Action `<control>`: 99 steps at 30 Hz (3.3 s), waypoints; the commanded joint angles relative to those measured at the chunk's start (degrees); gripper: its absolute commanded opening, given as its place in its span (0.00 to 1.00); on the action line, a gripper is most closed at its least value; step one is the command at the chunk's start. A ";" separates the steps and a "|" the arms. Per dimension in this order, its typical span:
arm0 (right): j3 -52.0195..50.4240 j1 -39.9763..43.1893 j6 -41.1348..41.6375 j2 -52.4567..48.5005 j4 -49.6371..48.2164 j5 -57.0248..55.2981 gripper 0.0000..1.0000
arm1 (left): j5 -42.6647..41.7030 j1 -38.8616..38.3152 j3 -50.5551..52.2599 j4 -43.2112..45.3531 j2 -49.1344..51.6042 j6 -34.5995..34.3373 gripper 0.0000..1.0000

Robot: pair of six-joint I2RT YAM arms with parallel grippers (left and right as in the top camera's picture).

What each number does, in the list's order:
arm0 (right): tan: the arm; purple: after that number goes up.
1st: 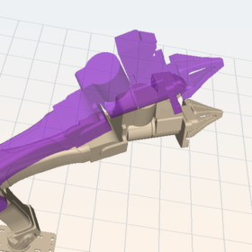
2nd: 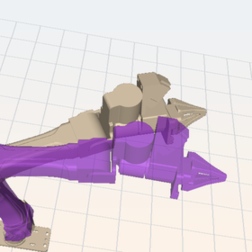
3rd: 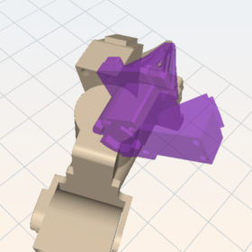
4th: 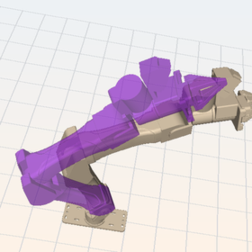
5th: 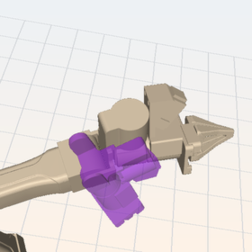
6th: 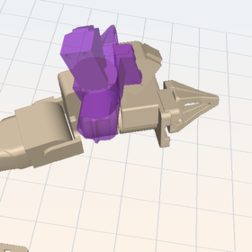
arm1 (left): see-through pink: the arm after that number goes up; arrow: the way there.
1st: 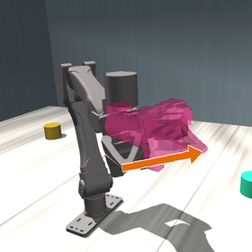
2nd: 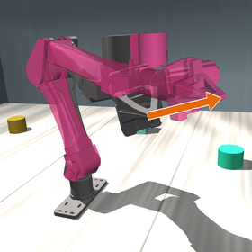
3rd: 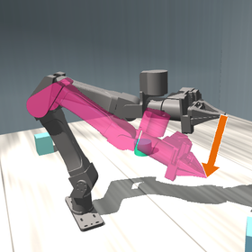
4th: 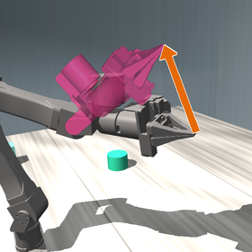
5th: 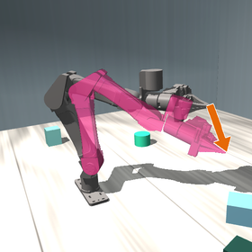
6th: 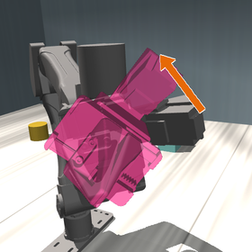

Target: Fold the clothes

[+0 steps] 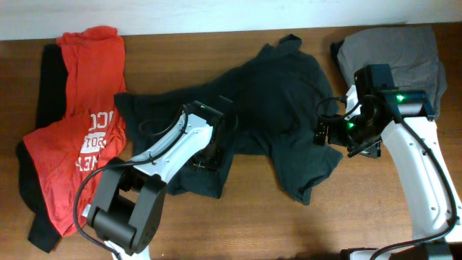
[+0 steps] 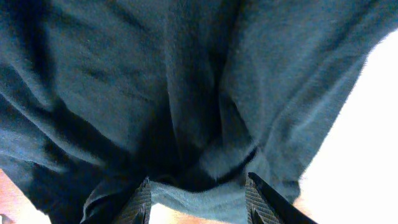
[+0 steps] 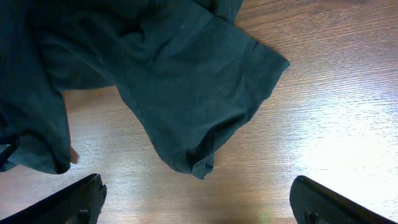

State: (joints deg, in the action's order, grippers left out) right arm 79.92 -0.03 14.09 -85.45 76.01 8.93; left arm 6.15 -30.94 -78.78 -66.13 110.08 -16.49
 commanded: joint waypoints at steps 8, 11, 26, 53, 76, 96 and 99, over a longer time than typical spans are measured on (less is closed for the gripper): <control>-0.15 0.04 -0.37 0.70 0.00 -0.52 0.99 | -0.31 0.35 -0.33 -3.43 1.84 0.70 0.01; -0.15 0.04 -0.35 0.70 -0.02 -0.52 0.99 | -0.31 0.46 -2.47 -7.96 1.77 0.28 0.01; -0.15 0.04 -0.37 0.70 -1.51 -0.52 0.99 | -5.75 0.66 -4.96 -23.50 0.17 -6.43 0.02; -0.17 0.11 -1.86 -3.41 -2.84 -1.86 0.99 | -3.28 3.63 11.52 -8.48 -2.64 -11.32 0.01; -0.17 0.04 -5.40 -19.96 -10.60 -0.50 0.71 | -3.17 16.46 9.88 14.19 -19.47 -7.21 0.34; -2.21 0.04 -8.11 -27.19 -22.16 -0.52 0.47 | -0.28 18.36 9.57 34.42 -19.67 -0.28 0.43; -2.51 0.04 -8.11 -28.28 -23.32 -0.52 0.35 | -0.31 18.36 9.57 34.40 -19.69 -0.07 0.43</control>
State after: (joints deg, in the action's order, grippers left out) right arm 77.93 -0.03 5.93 -112.49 53.45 8.05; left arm 4.97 -12.73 -68.14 -31.92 92.12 -17.93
